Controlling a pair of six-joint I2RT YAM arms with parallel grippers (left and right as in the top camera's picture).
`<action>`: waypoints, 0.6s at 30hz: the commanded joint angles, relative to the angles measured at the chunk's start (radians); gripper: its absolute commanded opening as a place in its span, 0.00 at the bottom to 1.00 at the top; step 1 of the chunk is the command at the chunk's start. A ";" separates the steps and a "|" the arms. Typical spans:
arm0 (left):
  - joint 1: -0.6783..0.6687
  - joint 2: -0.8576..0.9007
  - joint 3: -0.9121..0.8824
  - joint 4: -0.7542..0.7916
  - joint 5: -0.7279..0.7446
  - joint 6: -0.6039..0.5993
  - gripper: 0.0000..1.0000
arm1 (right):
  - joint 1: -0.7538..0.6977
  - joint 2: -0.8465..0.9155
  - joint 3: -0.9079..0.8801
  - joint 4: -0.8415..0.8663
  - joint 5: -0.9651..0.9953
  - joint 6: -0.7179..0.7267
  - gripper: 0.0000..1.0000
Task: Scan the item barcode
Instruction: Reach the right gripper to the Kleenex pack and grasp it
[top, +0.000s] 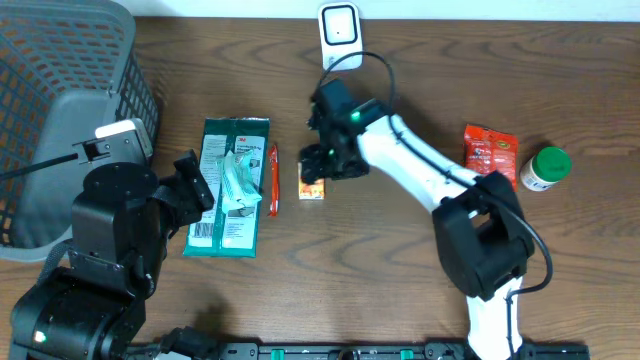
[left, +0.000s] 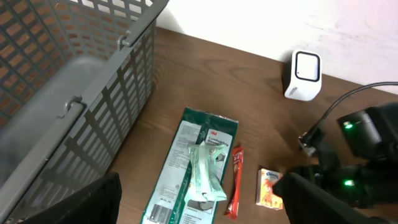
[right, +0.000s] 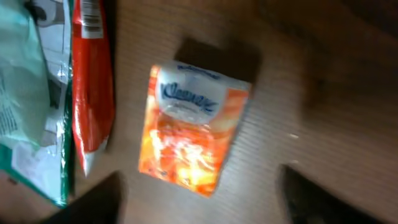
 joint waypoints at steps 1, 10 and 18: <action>0.003 -0.002 0.003 -0.002 -0.010 0.010 0.82 | 0.043 -0.020 0.014 0.037 0.115 0.082 0.95; 0.003 -0.002 0.003 -0.002 -0.010 0.010 0.82 | 0.164 -0.018 0.013 0.127 0.393 0.075 0.59; 0.003 -0.002 0.003 -0.002 -0.010 0.010 0.82 | 0.296 0.022 0.013 0.191 0.609 0.075 0.35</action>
